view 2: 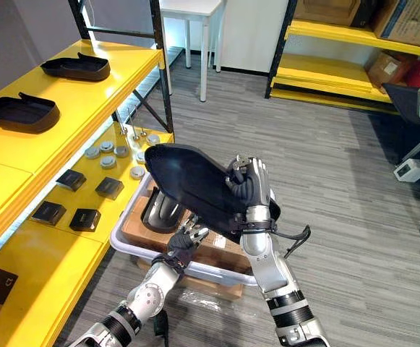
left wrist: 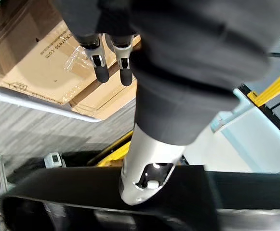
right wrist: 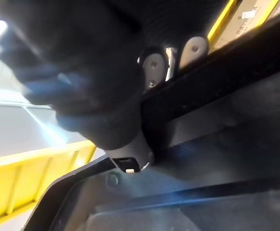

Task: Walk over and take plastic housings, then place them on the shelf

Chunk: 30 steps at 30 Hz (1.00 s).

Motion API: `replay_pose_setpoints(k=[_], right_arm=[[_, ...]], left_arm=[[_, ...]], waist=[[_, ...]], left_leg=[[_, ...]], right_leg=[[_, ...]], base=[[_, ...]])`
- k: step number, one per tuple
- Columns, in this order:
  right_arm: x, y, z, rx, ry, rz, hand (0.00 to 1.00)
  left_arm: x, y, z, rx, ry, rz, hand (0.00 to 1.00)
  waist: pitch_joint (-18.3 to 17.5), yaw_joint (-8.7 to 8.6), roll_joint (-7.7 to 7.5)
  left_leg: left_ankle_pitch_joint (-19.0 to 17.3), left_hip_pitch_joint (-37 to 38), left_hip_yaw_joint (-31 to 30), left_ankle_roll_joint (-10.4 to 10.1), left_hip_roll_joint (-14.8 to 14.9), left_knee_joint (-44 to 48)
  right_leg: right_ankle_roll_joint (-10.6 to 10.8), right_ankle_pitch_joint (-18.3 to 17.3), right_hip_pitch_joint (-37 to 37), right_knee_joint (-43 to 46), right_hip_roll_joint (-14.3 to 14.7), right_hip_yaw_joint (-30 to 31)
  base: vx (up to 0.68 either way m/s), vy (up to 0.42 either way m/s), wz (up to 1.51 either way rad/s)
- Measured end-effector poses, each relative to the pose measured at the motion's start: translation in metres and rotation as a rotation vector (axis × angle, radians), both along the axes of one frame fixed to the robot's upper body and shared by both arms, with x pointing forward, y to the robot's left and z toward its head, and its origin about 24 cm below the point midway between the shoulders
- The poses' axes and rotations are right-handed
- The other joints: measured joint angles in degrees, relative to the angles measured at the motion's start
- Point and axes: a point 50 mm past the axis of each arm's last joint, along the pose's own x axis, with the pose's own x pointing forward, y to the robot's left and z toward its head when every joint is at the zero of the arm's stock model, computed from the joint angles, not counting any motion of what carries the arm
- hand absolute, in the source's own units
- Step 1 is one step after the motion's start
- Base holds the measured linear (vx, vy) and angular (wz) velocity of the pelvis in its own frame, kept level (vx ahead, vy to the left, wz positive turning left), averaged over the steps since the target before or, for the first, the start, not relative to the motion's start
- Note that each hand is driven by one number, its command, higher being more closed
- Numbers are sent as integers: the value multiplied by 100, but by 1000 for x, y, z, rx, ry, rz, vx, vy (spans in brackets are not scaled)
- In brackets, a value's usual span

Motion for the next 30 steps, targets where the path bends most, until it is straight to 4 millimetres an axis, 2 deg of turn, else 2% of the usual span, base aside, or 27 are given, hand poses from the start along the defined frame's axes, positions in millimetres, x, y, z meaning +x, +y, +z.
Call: replay_pose_setpoints(k=[6,8,9,10,12,14,18,24,25,30], right_arm=[[-5,-17,-14,20,49,-66,100],[-8,-25,-23,23,83,-96,100],[-10,-26,-33,23,126,-103,100],[-14,-21,-45,11,180,-74,100],[-19,-13,-57,33,232,-50,100],[-19,-8,-58,66,236,-43,100],[-19,-3,-58,85,245,-31,100],[-19,-3,-58,87,245,-32,100],[-19,-3,-58,87,245,-32,100],[-19,-4,-55,92,231,-34,100]], left_arm=[[0,8,2,-88,-40,13,0],[3,11,11,-143,-94,20,0],[5,11,23,-193,-153,22,0],[7,8,37,-234,-214,11,0],[9,5,43,-267,-251,6,0],[8,6,42,-280,-248,8,0],[6,1,46,-316,-291,-40,0],[5,-1,47,-323,-312,-62,0],[5,-1,47,-321,-312,-65,100],[6,7,44,-162,-347,-87,100]], waist=[[-14,27,-4],[-15,37,-5],[-15,37,-7],[-18,36,-9],[-23,12,-10],[-23,-18,-13],[-49,38,-57],[-51,48,-61],[-51,46,-61],[-51,34,-61]], left_leg=[[-26,63,-9,0,12,-1],[-25,57,-3,0,12,-1],[-25,57,1,0,12,-1],[-23,58,2,0,12,-1],[-17,57,6,-1,11,-1],[-11,48,4,-7,11,-1],[4,43,-34,-12,-3,0],[-6,40,-98,-9,-15,-1],[-8,39,-98,-6,-15,-1],[-8,40,-95,-5,-1,-1]], right_leg=[[1,-8,76,-18,18,-3],[6,-25,89,-56,21,-5],[5,-28,96,-77,24,-7],[5,-32,97,-77,27,-14],[4,-37,95,-77,27,-14],[4,-39,88,-78,25,-17],[4,-39,111,-71,15,-87],[-1,-42,135,-66,25,-115],[-2,-42,135,-66,25,-114],[-5,-45,133,-67,36,-113]], base=[[0,0,0],[0,0,0],[0,0,0],[0,0,0],[0,0,0],[12,-4,2],[28,-7,7],[11,-5,5],[0,0,0],[0,0,0]])
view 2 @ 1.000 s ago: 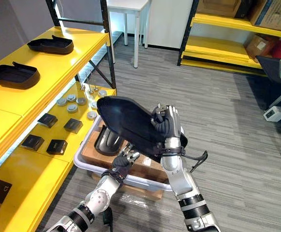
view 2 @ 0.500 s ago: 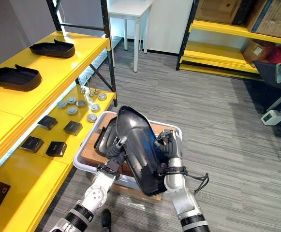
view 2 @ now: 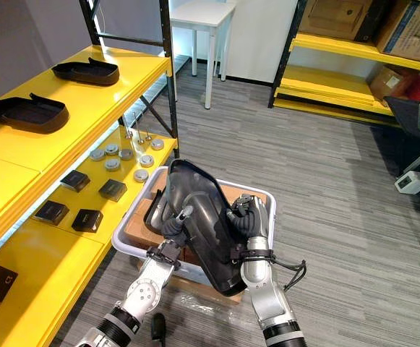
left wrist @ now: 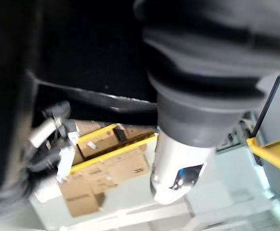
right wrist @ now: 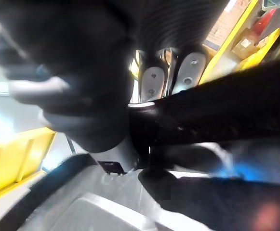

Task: Walk over and take plastic housings, then place them on the shelf

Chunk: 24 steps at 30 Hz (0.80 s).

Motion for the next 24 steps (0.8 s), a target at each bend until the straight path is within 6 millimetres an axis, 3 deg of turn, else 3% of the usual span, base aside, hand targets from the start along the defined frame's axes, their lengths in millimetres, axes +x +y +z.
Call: replay_pose_setpoints(k=[13,16,19,20,21,22,23,24], right_arm=[[-2,9,10,44,-25,49,100],[-5,17,18,73,-56,88,100],[-8,26,25,134,-84,133,100],[-10,30,25,165,-89,153,100],[-10,32,27,176,-97,164,100],[-10,36,32,186,-120,185,100],[-7,39,37,188,-133,204,100],[-4,47,44,182,-154,252,100]], left_arm=[[-2,14,-15,423,-1,103,100],[-2,17,-10,422,1,156,100],[-3,22,3,384,-19,230,100],[-3,25,10,369,-29,260,100],[-2,27,15,362,-40,280,100],[-1,31,22,343,-58,316,100],[-1,33,25,334,-65,340,100],[-1,39,30,313,-75,387,100]], waist=[[0,14,1],[-2,-55,8],[3,-32,22],[13,3,38],[14,8,21],[56,25,-71],[96,81,-59],[51,250,28]], left_leg=[[40,-34,-70,-42,-25,3],[208,-121,-371,-113,-99,12],[333,-334,-1071,-194,-228,33],[219,-454,-1188,-149,-283,11],[-113,-583,-823,77,-314,78],[-531,-790,155,321,-346,356],[-551,-834,748,327,-301,529],[-590,-810,1832,312,-180,819]], right_leg=[[3,-5,10,0,-1,-57],[-6,-176,-9,213,32,-362],[-44,-562,-50,695,118,-1102],[-46,-664,27,800,152,-1546],[-45,-660,183,686,145,-1968],[-23,-620,326,454,18,-2461],[-12,-616,382,438,-47,-2674],[23,-637,427,427,-84,-2916]], base=[[8,-3,3],[0,-29,50],[-42,-61,129],[-60,-64,171],[-17,-72,238],[16,-69,203],[88,-35,184],[250,9,146]])
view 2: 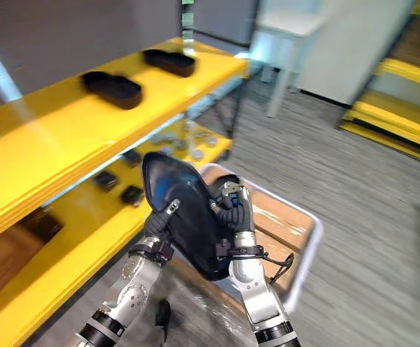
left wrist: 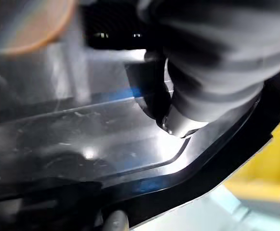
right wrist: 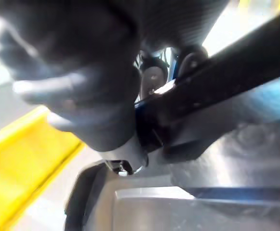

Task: Walk over and take plastic housings, then place them on the shelf

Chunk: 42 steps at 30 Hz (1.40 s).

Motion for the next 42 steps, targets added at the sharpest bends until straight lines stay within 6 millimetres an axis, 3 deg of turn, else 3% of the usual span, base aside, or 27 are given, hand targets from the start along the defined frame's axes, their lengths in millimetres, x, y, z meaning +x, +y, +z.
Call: replay_pose_setpoints(k=[1,2,3,4,5,7,8,10,11,12,13,14,16,18,19,21,22,24,25,26,30,36,42], right_arm=[[2,13,9,-28,-53,65,0],[3,20,14,-36,-75,97,0],[3,34,21,-53,-108,155,0],[3,48,24,-68,-123,220,0],[-1,65,21,-96,-109,313,0],[-14,94,8,-121,-44,479,0],[-16,104,1,-79,6,512,0],[-16,108,5,-35,14,530,0],[-15,108,2,-28,29,539,0],[-15,106,0,-8,45,540,0],[-15,105,-1,2,53,538,0],[-16,101,-5,20,73,523,0],[-17,93,-12,48,103,491,0],[-18,78,-21,87,135,431,0],[-18,64,-25,108,150,376,0],[-19,38,-33,150,172,271,0],[-26,17,-38,167,185,196,0],[-31,2,-41,166,186,151,0],[-32,-8,-40,172,185,149,0],[-32,-14,-37,185,178,149,0],[-48,-52,-16,367,89,201,0],[-70,-72,-17,490,79,258,0],[-76,-87,-7,616,-3,254,0]], left_arm=[[1,12,9,-5,-30,73,100],[2,20,14,-9,-49,114,100],[1,36,21,-12,-81,197,100],[-1,50,25,-31,-91,271,100],[-4,58,31,-49,-112,313,100],[-9,56,48,-77,-187,312,100],[-15,54,62,-67,-265,313,100],[-18,56,67,-40,-301,339,100],[-19,58,67,-18,-305,358,100],[-19,60,68,3,-313,376,100],[-20,61,68,21,-318,389,100],[-20,60,69,66,-326,407,100],[-21,60,69,105,-338,423,100],[-23,63,70,147,-356,441,100],[-23,64,68,172,-352,446,100],[-23,65,62,194,-330,448,100],[-24,66,53,212,-296,450,100],[-28,75,45,238,-265,476,100],[-31,79,40,265,-243,506,100],[-31,81,40,290,-247,516,100],[-25,79,44,461,-274,545,100],[-23,82,47,562,-280,608,100],[-14,88,52,621,-288,630,100]], waist=[[-26,32,42],[-12,39,17],[-1,74,-17],[3,142,-79],[-13,278,-166],[-47,303,-248],[-51,323,-252],[-54,288,-254],[-51,168,-243],[-48,68,-237],[-46,18,-234],[-36,-112,-217],[-34,-214,-186],[-37,-282,-182],[-45,-310,-189],[-61,-364,-213],[-103,-395,-279],[-204,-391,-411],[-283,-371,-249],[-296,-364,-199],[-284,-508,-157],[-312,-732,-2],[-261,-744,142]], left_leg=[[-83,17,978,256,156,99],[-154,6,1451,364,260,223],[-289,17,2250,722,443,504],[-467,-14,2362,933,437,763],[-625,-13,2349,950,366,896],[-818,-9,2135,973,194,1074],[-1014,32,1931,963,144,1228],[-1241,293,1596,906,23,1242],[-1285,623,1307,865,-129,987],[-1285,923,1035,861,-234,737],[-1282,1046,905,857,-266,640],[-1265,1308,635,808,-293,488],[-1212,1631,343,668,-326,327],[-1239,1810,23,572,-352,219],[-1264,1884,-186,520,-366,162],[-1308,1996,-499,436,-406,127],[-1375,2148,-693,324,-533,111],[-1497,2327,-729,140,-713,139],[-1593,2311,-676,-18,-573,226],[-1642,2291,-649,-90,-489,271],[-1785,2361,-634,-321,-120,328],[-1812,2535,-464,-364,-137,288],[-1812,2631,-429,-364,-168,223]], right_leg=[[69,-42,51,-21,12,-277],[96,-56,82,-16,-3,-409],[99,-56,149,-13,-23,-497],[103,-56,221,-6,-112,-581],[117,-40,254,35,-209,-609],[137,65,395,221,-357,-849],[99,156,427,723,-520,-975],[-135,498,367,2006,-950,-1023],[-855,963,194,3155,-1353,-866],[-910,723,-337,4293,-1495,-133],[-845,587,-640,4659,-1445,290],[-712,329,-1183,4998,-1255,948],[-511,85,-1771,4726,-1127,1447],[-406,53,-2309,3506,-899,2002],[-355,84,-2472,2627,-648,2595],[-39,279,-2490,1907,-358,3330],[175,699,-2428,1450,-283,3637],[-8,1343,-2372,1034,-337,3526],[-34,1390,-2117,607,-208,3524],[-73,1463,-2002,359,-126,3515],[-255,1747,-1478,-550,254,3367],[-264,1793,-1258,-810,279,3394],[-248,1859,-1193,-869,283,3395]], base=[[287,12,136],[359,18,133],[308,17,106],[386,32,79],[334,22,46],[280,13,59],[337,43,96],[318,91,86],[321,175,97],[311,172,99],[307,132,106],[290,44,108],[307,9,97],[319,-60,84],[274,-112,96],[252,-164,97],[298,-215,79],[368,-242,30],[345,-185,-18],[322,-169,-34],[173,-130,-5],[56,-1,-12],[-35,10,-3]])
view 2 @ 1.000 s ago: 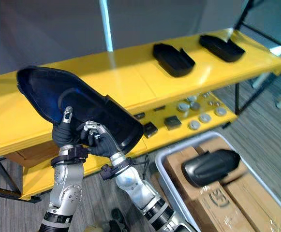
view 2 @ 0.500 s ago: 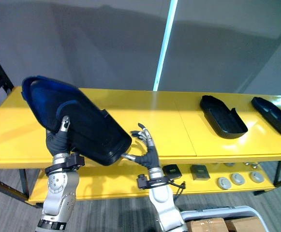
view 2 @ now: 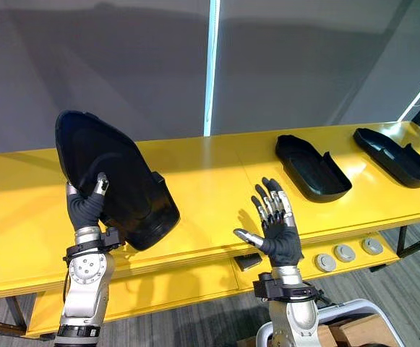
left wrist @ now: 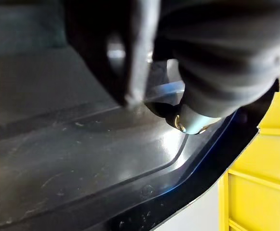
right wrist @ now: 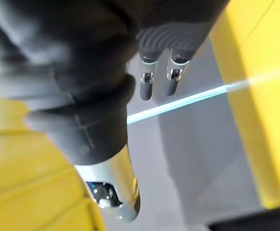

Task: Walk over and take plastic housings, then place them on the shelf

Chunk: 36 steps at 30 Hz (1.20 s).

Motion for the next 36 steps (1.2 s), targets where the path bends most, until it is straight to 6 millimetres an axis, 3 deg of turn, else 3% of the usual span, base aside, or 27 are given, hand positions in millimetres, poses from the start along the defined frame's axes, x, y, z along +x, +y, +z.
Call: replay_pose_setpoints(k=[5,9,15,19,21,29,36], right_arm=[[-10,-29,9,22,-44,-110,0],[-17,-46,9,12,-33,-207,0],[-25,-49,-13,20,95,-247,0],[-24,-38,-30,-3,192,-203,0],[-22,-31,-32,-28,210,-173,0],[-21,-17,-36,-45,228,-105,0],[-21,-14,-37,-62,239,-84,0]], left_arm=[[28,5,16,94,2,-32,100],[56,4,32,30,13,-111,100],[101,9,72,-116,34,-283,100],[122,10,105,-45,63,-331,100],[130,14,112,-27,97,-321,100],[142,50,120,-25,231,-217,100],[142,71,103,-73,329,-157,100]], waist=[[25,-186,42],[116,-375,193],[279,-681,404],[489,-831,500],[586,-879,502],[941,-952,491],[1044,-938,486]], left_leg=[[-5,1,169,7,13,-81],[-31,-106,429,53,21,-80],[-13,-426,661,114,88,-12],[-2,-613,751,125,113,60],[14,-710,801,128,111,76],[67,-835,932,153,85,60],[102,-913,920,189,38,17]], right_leg=[[-54,126,-88,-93,69,169],[-78,245,-327,-94,124,419],[-154,432,-744,-95,233,683],[-194,512,-944,-98,250,794],[-205,558,-1056,-99,251,854],[-214,643,-1251,-101,250,978],[-203,654,-1337,-102,212,965]], base=[[-84,-15,-18],[-113,-26,-37],[-92,-72,-25],[-65,-64,-13],[-67,-47,-13],[-19,-15,-6],[0,0,0]])
